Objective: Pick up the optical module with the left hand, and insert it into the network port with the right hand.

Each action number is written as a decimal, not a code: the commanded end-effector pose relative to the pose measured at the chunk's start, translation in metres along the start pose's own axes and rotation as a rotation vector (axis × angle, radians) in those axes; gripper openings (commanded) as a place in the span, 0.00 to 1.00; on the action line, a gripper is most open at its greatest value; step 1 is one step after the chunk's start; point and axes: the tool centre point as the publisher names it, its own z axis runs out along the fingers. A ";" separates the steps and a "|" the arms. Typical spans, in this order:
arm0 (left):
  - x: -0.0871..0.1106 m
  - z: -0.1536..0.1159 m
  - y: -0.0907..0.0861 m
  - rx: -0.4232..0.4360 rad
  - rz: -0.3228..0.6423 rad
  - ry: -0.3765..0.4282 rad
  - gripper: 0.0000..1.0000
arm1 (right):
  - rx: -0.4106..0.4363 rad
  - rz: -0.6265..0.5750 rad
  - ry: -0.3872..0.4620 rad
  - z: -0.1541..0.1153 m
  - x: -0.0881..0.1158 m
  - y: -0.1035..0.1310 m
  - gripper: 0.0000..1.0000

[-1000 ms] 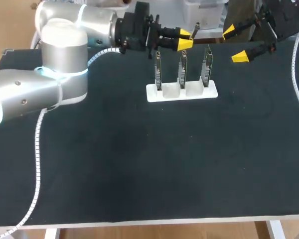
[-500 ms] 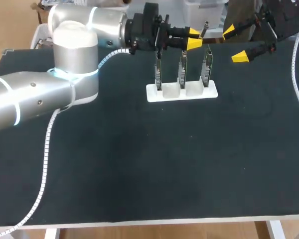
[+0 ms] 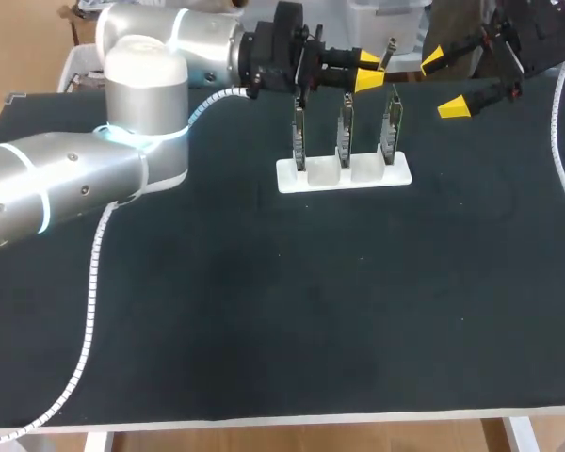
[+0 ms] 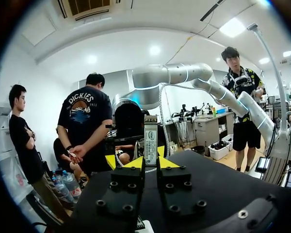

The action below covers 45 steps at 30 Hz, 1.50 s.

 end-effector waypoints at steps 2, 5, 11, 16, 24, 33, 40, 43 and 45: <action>0.000 0.000 0.002 0.005 0.000 0.001 0.00 | -0.001 0.000 0.000 0.000 0.000 -0.001 1.00; -0.001 0.007 0.001 -0.009 0.008 -0.002 0.00 | -0.001 0.000 0.000 0.000 0.000 -0.001 1.00; 0.004 0.024 -0.002 -0.006 -0.001 -0.036 0.00 | -0.001 0.000 0.000 0.000 0.000 -0.001 1.00; 0.002 0.029 0.000 -0.016 0.005 -0.049 0.00 | -0.001 0.000 0.000 0.000 0.000 -0.001 1.00; -0.003 0.034 0.005 -0.006 -0.003 -0.026 0.00 | -0.001 0.000 0.000 0.000 0.000 -0.001 1.00; -0.006 0.053 0.010 0.023 0.011 -0.065 0.00 | -0.001 0.000 0.000 0.000 0.000 -0.001 1.00; -0.003 0.065 0.011 0.044 0.012 -0.095 0.00 | -0.001 0.000 0.000 0.000 0.000 -0.001 1.00; -0.002 0.066 0.011 0.051 0.012 -0.103 0.00 | -0.001 0.000 0.000 0.000 0.000 -0.001 1.00; -0.002 0.067 0.010 0.050 0.014 -0.106 0.00 | -0.001 0.000 0.000 0.000 0.000 -0.001 1.00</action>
